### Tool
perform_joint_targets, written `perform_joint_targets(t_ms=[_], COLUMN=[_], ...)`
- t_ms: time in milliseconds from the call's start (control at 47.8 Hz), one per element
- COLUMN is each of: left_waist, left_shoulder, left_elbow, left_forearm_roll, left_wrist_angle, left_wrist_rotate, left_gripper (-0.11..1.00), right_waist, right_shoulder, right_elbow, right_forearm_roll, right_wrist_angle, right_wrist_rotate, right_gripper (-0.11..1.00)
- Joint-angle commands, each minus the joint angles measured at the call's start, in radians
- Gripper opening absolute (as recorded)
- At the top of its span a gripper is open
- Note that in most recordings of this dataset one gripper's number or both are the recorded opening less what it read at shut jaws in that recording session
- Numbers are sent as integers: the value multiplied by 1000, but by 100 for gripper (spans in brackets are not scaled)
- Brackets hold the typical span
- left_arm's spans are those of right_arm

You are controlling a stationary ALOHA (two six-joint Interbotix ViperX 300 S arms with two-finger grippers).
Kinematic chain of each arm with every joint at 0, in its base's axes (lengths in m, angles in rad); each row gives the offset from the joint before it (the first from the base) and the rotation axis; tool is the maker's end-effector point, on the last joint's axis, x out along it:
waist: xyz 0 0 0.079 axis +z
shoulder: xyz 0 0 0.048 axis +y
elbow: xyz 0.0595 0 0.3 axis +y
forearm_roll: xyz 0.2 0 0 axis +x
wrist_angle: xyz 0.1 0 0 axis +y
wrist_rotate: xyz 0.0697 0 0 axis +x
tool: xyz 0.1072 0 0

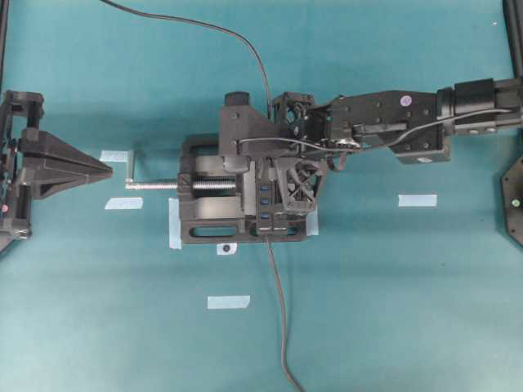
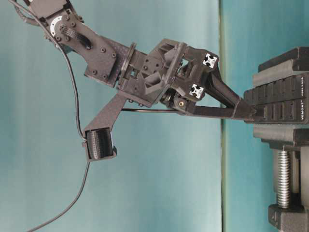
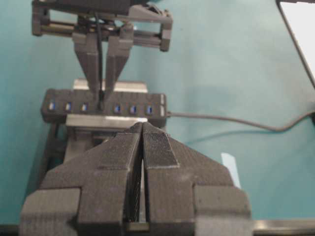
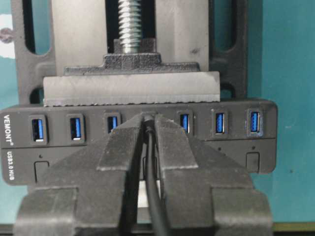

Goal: Insert the USB into the center port of the fixed hub
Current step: 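Press the plug fully into the center port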

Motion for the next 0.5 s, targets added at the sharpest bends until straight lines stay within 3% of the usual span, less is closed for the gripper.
perform_joint_targets(t_ms=[0,481], left_waist=[-2,-2], left_shoulder=[5,5], left_elbow=[-12,-14], left_forearm_roll=[0,0], left_wrist_angle=[-5,-5], left_wrist_rotate=[-2,-2], left_gripper=[0,0], right_waist=[-2,6], right_shoulder=[-3,14], right_elbow=[-2,-5], right_forearm_roll=[-2,5], right_wrist_angle=[5,8], right_wrist_rotate=[-11,-12], right_gripper=[7,7])
